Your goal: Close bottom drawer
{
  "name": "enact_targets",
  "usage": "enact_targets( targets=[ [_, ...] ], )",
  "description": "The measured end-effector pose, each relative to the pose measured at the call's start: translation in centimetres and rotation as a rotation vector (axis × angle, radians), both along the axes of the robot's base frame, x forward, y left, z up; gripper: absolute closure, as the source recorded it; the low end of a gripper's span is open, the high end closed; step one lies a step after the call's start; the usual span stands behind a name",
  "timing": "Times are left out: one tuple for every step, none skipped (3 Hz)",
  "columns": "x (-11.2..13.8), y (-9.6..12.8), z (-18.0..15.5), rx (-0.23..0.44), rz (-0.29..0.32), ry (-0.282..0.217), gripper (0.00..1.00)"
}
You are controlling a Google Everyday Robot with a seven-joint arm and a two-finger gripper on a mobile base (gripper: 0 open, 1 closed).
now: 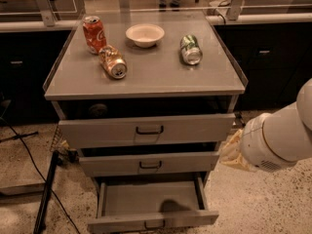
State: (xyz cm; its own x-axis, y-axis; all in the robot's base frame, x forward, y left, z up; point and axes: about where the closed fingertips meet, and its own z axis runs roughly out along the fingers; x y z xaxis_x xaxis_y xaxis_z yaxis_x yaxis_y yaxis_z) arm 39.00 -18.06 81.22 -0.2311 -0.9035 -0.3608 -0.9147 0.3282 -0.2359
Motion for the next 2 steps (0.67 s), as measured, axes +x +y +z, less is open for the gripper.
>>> enact_targets(
  targets=[
    [0.0, 0.0, 0.0, 0.0, 0.0, 0.0, 1.0],
    [-0.6, 0.3, -3.3, -0.003, 0.04, 0.032, 1.0]
  ],
)
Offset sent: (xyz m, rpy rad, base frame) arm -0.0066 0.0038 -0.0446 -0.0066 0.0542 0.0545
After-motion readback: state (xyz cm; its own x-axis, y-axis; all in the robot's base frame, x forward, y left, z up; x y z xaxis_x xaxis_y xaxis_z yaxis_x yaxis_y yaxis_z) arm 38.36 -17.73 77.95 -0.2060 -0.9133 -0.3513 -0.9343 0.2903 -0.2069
